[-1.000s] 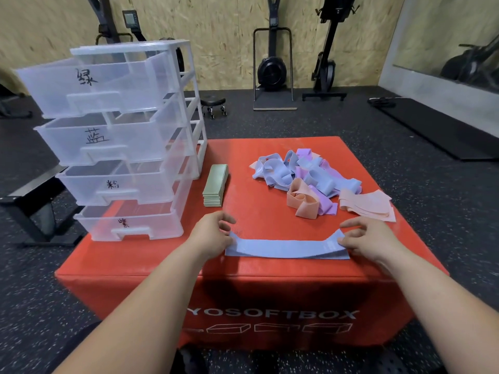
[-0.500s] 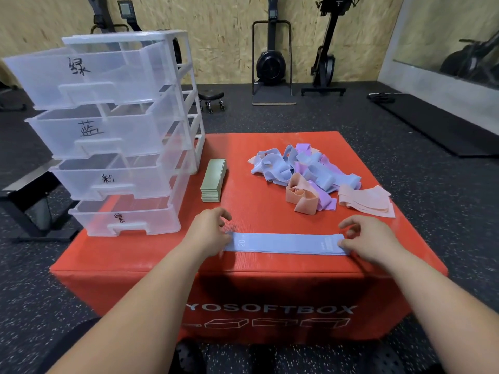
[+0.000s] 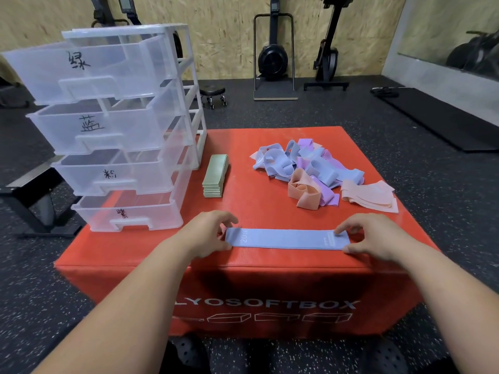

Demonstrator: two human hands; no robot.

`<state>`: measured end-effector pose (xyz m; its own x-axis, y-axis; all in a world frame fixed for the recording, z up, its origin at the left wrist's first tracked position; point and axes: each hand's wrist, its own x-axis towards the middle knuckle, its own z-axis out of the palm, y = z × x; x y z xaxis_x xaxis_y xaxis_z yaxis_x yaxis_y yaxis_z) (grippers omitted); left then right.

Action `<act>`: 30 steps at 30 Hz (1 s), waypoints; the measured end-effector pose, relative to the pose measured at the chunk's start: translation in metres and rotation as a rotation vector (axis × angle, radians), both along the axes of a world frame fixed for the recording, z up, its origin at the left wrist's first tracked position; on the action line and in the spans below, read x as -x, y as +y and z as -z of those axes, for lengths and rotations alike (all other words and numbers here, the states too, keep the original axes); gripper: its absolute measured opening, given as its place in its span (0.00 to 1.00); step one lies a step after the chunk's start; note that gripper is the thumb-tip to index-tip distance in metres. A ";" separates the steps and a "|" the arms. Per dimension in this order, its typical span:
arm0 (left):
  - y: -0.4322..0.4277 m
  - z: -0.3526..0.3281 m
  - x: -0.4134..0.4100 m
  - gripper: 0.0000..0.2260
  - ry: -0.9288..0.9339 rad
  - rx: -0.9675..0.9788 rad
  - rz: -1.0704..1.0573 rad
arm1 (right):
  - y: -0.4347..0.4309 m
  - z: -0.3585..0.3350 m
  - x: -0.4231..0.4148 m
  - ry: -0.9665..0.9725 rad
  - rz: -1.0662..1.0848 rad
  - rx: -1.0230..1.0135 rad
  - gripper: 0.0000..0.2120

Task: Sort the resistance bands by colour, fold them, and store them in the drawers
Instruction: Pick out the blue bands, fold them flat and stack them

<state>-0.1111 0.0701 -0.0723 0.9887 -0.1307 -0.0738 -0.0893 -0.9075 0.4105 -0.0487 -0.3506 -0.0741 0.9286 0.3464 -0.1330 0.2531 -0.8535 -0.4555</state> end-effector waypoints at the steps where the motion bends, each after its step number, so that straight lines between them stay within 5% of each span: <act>1: 0.000 0.000 0.000 0.30 -0.005 -0.008 0.000 | 0.000 0.000 0.000 0.001 -0.002 0.006 0.21; 12: -0.007 -0.005 -0.008 0.30 -0.031 -0.055 0.062 | 0.002 -0.009 -0.004 0.032 -0.048 -0.011 0.21; 19: -0.035 -0.005 -0.032 0.25 -0.124 0.003 0.113 | 0.026 -0.020 -0.021 -0.122 0.045 -0.078 0.15; 30: -0.072 0.016 -0.109 0.22 -0.180 0.024 0.065 | 0.053 -0.004 -0.107 -0.253 0.151 -0.122 0.20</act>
